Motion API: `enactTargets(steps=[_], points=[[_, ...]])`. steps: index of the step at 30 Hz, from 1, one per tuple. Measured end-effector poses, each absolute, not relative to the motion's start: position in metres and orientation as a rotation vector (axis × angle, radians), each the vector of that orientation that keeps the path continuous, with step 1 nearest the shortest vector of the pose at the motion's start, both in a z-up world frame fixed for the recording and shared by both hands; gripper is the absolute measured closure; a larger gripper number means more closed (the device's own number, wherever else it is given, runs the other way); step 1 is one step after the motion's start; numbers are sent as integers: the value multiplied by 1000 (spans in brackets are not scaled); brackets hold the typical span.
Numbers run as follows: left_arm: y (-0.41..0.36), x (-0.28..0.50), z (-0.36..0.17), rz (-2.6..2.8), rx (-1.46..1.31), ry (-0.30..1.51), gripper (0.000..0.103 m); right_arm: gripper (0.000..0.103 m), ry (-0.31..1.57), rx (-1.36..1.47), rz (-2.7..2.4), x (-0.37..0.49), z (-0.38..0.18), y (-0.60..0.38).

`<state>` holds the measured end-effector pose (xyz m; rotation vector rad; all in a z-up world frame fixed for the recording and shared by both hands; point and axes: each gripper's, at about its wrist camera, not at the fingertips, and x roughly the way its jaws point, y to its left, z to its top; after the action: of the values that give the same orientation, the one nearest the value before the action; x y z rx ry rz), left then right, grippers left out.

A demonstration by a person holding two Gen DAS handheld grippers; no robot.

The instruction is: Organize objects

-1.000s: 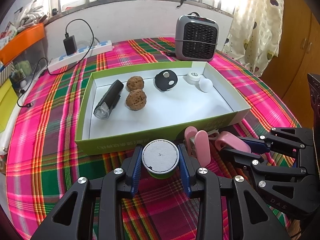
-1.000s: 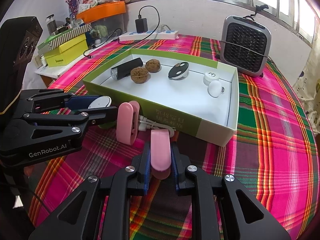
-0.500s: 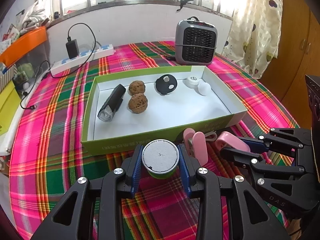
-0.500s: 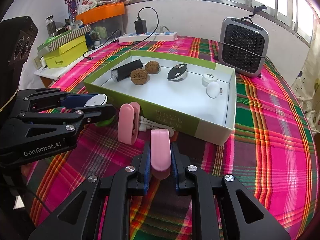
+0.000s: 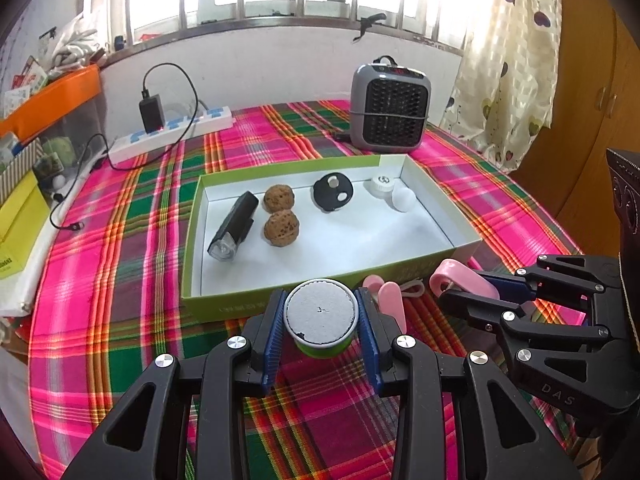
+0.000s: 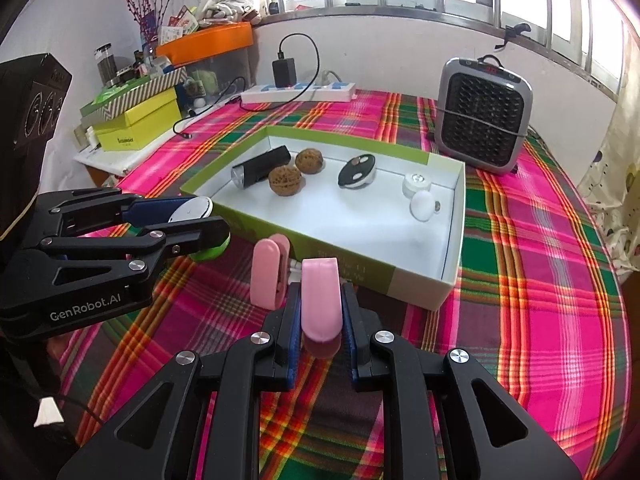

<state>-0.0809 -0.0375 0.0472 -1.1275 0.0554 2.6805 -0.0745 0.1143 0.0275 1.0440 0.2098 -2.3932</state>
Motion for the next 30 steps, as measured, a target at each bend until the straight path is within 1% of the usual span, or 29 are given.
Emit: enactTargets(steps=[9,15,30], points=[[-46,-83,56,2697,-1106,32,71,84,201,1043,-2418,-80,37,112],[-53,-91,61,2718,-1101,19,71,84,159,1038,-2428,-89,45,114],[-62,-119,56,2739,-1116,-6,71,84,104,1037,-2399,-132,54,96]])
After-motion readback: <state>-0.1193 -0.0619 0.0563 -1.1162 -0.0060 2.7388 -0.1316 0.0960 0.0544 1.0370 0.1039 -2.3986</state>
